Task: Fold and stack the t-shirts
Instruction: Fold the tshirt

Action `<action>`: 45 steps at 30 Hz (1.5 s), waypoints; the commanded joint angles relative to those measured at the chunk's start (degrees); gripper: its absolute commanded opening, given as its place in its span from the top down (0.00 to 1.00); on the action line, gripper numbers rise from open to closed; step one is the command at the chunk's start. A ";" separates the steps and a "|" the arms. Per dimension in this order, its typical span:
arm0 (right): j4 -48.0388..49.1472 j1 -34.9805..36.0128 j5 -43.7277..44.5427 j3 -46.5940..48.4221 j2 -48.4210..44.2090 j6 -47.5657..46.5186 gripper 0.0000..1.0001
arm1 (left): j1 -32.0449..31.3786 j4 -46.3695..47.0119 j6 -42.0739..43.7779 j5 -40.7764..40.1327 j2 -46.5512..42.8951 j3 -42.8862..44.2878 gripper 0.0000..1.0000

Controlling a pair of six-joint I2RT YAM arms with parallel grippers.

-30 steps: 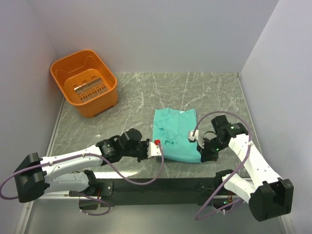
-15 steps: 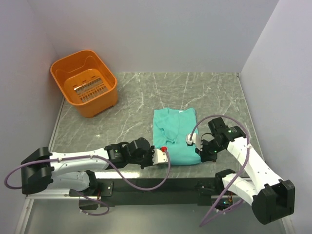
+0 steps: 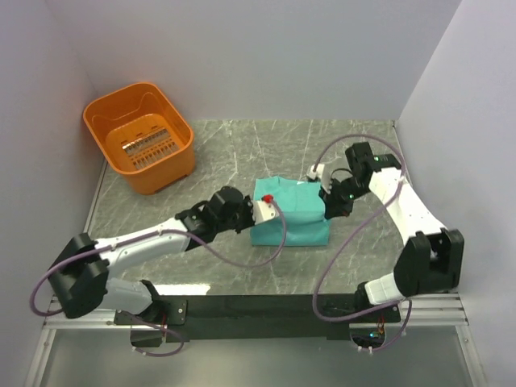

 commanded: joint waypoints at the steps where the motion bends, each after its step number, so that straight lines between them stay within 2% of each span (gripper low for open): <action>1: -0.69 -0.87 -2.45 8.47 4.64 1.08 1.00 | 3.35 4.81 5.26 2.00 4.23 7.13 1.00; 7: 0.36 -2.80 -2.19 17.88 13.96 5.12 1.00 | 9.24 6.74 7.82 4.72 12.93 14.78 1.00; 15: 1.68 -5.79 -3.24 23.70 23.28 8.19 1.00 | 13.46 11.40 7.91 6.56 22.35 20.94 0.99; 28: 8.97 -7.99 -0.87 21.86 23.29 15.93 1.00 | 15.22 17.11 8.35 9.38 34.39 28.41 1.00; 34: 15.03 -8.07 0.27 19.93 23.81 21.64 1.00 | 15.84 22.91 6.42 8.68 38.87 31.05 1.00; 37: 19.60 -8.07 2.55 18.52 23.81 26.29 1.00 | 16.02 23.53 4.57 8.24 42.82 35.17 0.99; 39: 25.04 -7.99 5.88 16.86 23.29 32.24 0.98 | 15.93 23.18 2.47 6.75 46.59 39.81 0.91; 40: 26.98 -8.07 9.46 16.06 23.03 34.28 0.94 | 16.01 21.18 1.50 6.14 48.00 41.84 0.81; 42: 34.44 -8.07 16.06 13.43 21.10 42.33 0.86 | 16.01 18.71 -1.39 4.03 51.16 47.45 0.67; 43: 35.68 -7.99 19.92 12.98 20.57 43.69 0.82 | 15.93 18.26 -2.11 2.98 51.62 48.62 0.55; 45: 39.38 -7.99 21.88 11.06 18.29 46.77 0.74 | 15.93 19.04 -4.12 1.04 51.01 49.42 0.51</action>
